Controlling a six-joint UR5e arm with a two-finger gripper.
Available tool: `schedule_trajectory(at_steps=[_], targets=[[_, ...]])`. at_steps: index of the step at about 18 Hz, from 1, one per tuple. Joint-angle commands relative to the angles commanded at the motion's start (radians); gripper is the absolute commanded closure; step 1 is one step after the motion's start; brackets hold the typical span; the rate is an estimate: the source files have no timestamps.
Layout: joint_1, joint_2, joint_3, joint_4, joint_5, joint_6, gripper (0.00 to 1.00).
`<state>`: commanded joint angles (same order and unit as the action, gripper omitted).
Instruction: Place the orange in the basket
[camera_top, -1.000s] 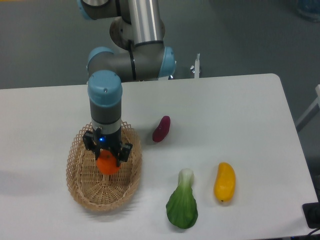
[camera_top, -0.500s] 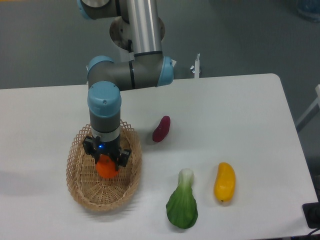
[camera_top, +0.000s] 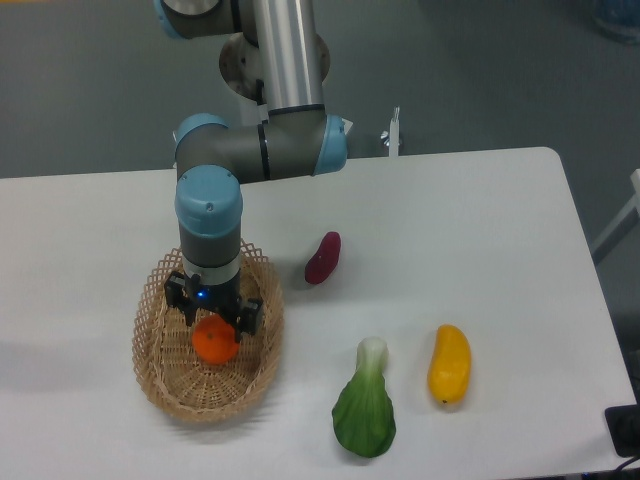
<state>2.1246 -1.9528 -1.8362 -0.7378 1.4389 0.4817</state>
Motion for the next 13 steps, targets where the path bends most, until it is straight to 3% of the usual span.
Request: schedule_trajectory(at_steps=[7, 13], targets=[[0.017, 0.048, 0.038, -0.008, 0.149, 0.049, 0.0], [0.113, 0.057, 0.113, -0.04, 0.166, 0.095, 0.0]])
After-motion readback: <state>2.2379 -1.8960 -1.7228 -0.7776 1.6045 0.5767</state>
